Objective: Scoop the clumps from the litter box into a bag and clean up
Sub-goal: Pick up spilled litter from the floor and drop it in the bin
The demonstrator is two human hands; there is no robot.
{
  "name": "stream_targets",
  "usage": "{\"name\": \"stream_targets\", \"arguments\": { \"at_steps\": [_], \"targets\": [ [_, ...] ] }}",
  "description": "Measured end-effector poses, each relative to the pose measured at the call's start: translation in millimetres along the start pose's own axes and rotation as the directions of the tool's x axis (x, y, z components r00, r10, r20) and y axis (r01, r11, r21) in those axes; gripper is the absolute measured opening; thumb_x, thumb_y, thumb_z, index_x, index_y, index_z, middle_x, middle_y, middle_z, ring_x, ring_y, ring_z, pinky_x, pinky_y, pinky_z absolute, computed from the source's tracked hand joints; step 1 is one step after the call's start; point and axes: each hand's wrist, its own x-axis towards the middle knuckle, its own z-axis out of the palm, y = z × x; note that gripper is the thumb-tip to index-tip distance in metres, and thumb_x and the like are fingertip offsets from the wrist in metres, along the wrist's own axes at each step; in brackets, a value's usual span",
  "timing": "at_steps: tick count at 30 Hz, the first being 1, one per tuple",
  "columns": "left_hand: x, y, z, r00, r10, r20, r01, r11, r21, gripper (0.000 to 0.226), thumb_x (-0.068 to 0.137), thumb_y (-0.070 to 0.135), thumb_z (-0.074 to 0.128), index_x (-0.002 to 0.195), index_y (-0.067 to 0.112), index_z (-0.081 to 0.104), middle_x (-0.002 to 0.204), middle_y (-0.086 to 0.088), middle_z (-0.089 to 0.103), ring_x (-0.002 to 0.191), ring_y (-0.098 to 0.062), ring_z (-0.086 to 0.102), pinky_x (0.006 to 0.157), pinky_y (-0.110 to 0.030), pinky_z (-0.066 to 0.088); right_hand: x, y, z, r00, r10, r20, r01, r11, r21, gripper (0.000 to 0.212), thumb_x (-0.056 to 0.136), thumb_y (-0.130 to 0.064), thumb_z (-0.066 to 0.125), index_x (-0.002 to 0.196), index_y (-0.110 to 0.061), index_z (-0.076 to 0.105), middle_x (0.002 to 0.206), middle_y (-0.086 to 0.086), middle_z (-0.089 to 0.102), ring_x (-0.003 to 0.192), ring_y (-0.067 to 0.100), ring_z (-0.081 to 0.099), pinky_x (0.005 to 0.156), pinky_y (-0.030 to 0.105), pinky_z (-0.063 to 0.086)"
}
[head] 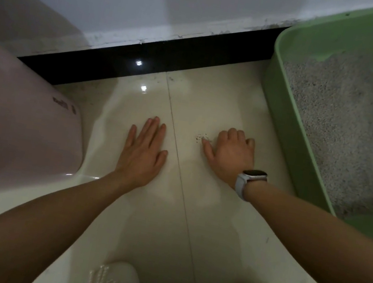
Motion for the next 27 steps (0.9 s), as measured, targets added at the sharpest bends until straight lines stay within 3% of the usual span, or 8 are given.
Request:
{"name": "stream_targets", "arguments": {
  "at_steps": [3, 7, 11, 13, 15, 19, 23, 27],
  "targets": [
    [0.8, 3.8, 2.5, 1.0, -0.014, -0.028, 0.013, 0.999, -0.034, 0.077, 0.081, 0.05, -0.003, 0.149, 0.014, 0.008, 0.157, -0.009, -0.003, 0.138, -0.01, -0.016, 0.112, -0.039, -0.013, 11.3, -9.8, -0.7, 0.998, -0.018, 0.057, 0.025, 0.991, -0.13, 0.061, 0.092, -0.056, 0.025, 0.11, -0.004, 0.05, 0.112, 0.017, 0.053, 0.105, 0.032, 0.046, 0.09, 0.046, 0.03],
    [2.4, 5.1, 10.7, 0.996, -0.031, -0.089, 0.026, 0.998, -0.062, 0.071, 0.087, 0.048, 0.006, 0.148, 0.014, 0.013, 0.157, -0.01, 0.002, 0.138, -0.01, -0.015, 0.112, -0.041, -0.012, 22.0, -17.9, 1.2, 0.997, -0.041, 0.059, 0.054, 0.973, -0.224, 0.064, 0.091, -0.06, 0.025, 0.105, -0.004, 0.053, 0.105, 0.016, 0.056, 0.098, 0.03, 0.048, 0.09, 0.046, 0.03],
    [3.9, 1.5, 17.7, 0.988, -0.027, -0.154, 0.016, 0.997, -0.071, 0.062, 0.091, 0.042, 0.022, 0.144, 0.011, 0.029, 0.153, -0.015, 0.02, 0.143, -0.021, 0.008, 0.114, -0.048, 0.002, 24.2, -29.0, 9.9, 0.998, 0.017, -0.067, -0.031, 0.976, -0.216, 0.046, 0.087, -0.049, 0.043, 0.08, -0.008, 0.063, 0.08, 0.011, 0.06, 0.075, 0.027, 0.055, 0.075, 0.04, 0.042],
    [5.0, 3.1, 17.9, 0.987, -0.038, -0.156, 0.028, 0.997, -0.067, 0.06, 0.091, 0.04, 0.025, 0.142, 0.009, 0.034, 0.151, -0.017, 0.025, 0.141, -0.025, 0.015, 0.113, -0.05, 0.007, 24.8, -27.9, 12.8, 0.992, -0.003, -0.129, -0.024, 0.978, -0.208, 0.042, 0.083, -0.042, 0.04, 0.066, -0.012, 0.062, 0.068, 0.007, 0.058, 0.062, 0.025, 0.053, 0.065, 0.036, 0.045],
    [6.2, 4.6, 16.9, 0.987, -0.048, -0.155, 0.039, 0.997, -0.062, 0.059, 0.091, 0.039, 0.026, 0.14, 0.008, 0.037, 0.149, -0.018, 0.029, 0.14, -0.027, 0.019, 0.112, -0.051, 0.01, 25.9, -25.2, 15.0, 0.994, -0.041, -0.102, 0.019, 0.978, -0.208, 0.037, 0.082, -0.034, 0.038, 0.061, -0.013, 0.06, 0.064, 0.005, 0.055, 0.057, 0.024, 0.051, 0.061, 0.033, 0.044],
    [7.3, 4.2, 15.5, 0.984, -0.047, -0.169, 0.036, 0.997, -0.068, 0.058, 0.09, 0.038, 0.029, 0.137, 0.008, 0.04, 0.146, -0.019, 0.033, 0.138, -0.026, 0.018, 0.112, -0.05, 0.01, 27.8, -28.1, 16.9, 0.988, -0.101, -0.116, 0.07, 0.967, -0.243, 0.011, 0.064, -0.013, 0.062, 0.057, -0.014, 0.055, 0.06, 0.004, 0.05, 0.052, 0.022, 0.046, 0.058, 0.029, 0.038],
    [7.8, 5.0, 10.8, 0.987, -0.036, -0.159, 0.024, 0.997, -0.073, 0.057, 0.088, 0.038, 0.031, 0.135, 0.007, 0.044, 0.144, -0.021, 0.037, 0.136, -0.031, 0.027, 0.109, -0.052, 0.014, 30.6, -30.8, 14.3, 0.98, -0.147, -0.138, 0.109, 0.963, -0.246, 0.021, 0.063, -0.006, 0.037, 0.054, -0.014, 0.054, 0.058, 0.003, 0.049, 0.049, 0.021, 0.045, 0.056, 0.027, 0.037],
    [7.7, 4.8, 4.7, 0.99, -0.037, -0.137, 0.023, 0.995, -0.102, 0.061, 0.086, 0.04, 0.027, 0.135, 0.007, 0.045, 0.145, -0.02, 0.036, 0.137, -0.032, 0.028, 0.11, -0.05, 0.011, 32.9, -28.2, 9.9, 0.973, -0.204, -0.103, 0.173, 0.953, -0.249, 0.023, 0.064, -0.005, 0.036, 0.052, -0.013, 0.054, 0.055, 0.004, 0.05, 0.046, 0.021, 0.046, 0.057, 0.025, 0.039]
  ]
}}
